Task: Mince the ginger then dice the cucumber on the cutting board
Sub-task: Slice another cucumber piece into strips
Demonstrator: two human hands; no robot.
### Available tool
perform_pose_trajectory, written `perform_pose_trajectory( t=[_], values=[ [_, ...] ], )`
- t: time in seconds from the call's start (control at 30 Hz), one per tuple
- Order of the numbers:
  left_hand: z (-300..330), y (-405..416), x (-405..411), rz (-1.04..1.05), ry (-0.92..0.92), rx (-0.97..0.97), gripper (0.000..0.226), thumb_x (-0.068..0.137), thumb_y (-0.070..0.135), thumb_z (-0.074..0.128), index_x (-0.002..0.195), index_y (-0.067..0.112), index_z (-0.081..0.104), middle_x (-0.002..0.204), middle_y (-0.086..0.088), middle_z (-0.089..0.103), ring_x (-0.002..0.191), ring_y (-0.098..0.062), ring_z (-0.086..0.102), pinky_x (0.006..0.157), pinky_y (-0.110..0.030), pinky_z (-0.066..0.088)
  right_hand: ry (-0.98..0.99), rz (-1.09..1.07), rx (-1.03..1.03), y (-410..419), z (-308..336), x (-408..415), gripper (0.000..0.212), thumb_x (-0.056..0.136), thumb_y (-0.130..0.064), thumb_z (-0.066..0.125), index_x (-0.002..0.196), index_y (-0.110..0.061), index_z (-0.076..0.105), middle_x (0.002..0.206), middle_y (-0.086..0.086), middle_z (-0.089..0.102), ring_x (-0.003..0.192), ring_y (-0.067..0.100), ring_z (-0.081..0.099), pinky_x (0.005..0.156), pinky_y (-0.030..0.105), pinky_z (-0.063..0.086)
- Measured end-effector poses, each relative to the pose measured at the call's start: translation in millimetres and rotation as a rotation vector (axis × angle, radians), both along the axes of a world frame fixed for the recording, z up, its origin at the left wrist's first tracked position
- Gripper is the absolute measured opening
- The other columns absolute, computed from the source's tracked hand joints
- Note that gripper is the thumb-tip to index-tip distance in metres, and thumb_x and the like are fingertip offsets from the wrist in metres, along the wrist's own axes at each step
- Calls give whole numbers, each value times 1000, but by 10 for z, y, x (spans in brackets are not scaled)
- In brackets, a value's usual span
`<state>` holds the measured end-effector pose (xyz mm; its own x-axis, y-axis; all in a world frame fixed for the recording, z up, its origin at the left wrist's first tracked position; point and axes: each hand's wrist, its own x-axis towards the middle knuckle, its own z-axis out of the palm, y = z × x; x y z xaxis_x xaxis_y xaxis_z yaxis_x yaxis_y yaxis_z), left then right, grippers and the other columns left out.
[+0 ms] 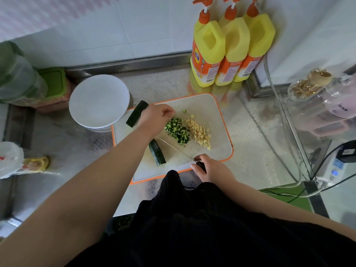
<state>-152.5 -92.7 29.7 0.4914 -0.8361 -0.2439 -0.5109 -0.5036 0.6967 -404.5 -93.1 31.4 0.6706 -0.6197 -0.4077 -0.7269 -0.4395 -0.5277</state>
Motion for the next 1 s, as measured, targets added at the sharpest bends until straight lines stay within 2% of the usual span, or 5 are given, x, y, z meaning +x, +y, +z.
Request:
perform_pose_trajectory(
  t=[0.2, 0.3, 0.43, 0.6, 1.0],
  values=[
    [87, 463, 30, 539, 41, -296, 31, 95, 12, 44, 118, 29, 55, 117, 6, 57, 101, -10, 57, 92, -22, 46, 49, -3, 74, -33, 24, 177, 25, 98, -34, 49, 102, -10, 50, 83, 4, 58, 89, 30, 62, 63, 30, 35],
    [-166, 843, -116, 811, 283, -32, 25, 94, 27, 57, 118, 22, 54, 106, 0, 61, 88, -21, 64, 86, -43, 56, 125, 25, 42, -12, -1, 372, 21, 100, -31, 43, 90, -13, 39, 81, 8, 56, 86, 31, 60, 61, 30, 33],
    [-478, 1097, -424, 778, 681, 134, 26, 94, 16, 63, 117, 6, 56, 91, -4, 66, 77, -22, 68, 68, -36, 56, 219, 96, 83, 23, -3, 603, 14, 100, -28, 38, 96, -15, 42, 100, 12, 61, 95, 30, 58, 66, 30, 35],
    [-508, 1039, -511, 795, 657, 43, 9, 90, 15, 69, 88, 14, 60, 78, -2, 70, 70, -20, 70, 70, -36, 59, 274, 166, 143, 60, -15, 742, 14, 96, -21, 41, 106, -11, 42, 105, 13, 60, 96, 30, 58, 68, 31, 36],
    [-591, 1053, -524, 877, 727, -12, 18, 85, 20, 76, 90, 14, 60, 85, -5, 69, 78, -20, 70, 72, -32, 59, 244, 146, 18, 117, 20, 783, 32, 102, -29, 36, 110, -4, 55, 113, 18, 61, 107, 32, 55, 83, 34, 40]
  ],
)
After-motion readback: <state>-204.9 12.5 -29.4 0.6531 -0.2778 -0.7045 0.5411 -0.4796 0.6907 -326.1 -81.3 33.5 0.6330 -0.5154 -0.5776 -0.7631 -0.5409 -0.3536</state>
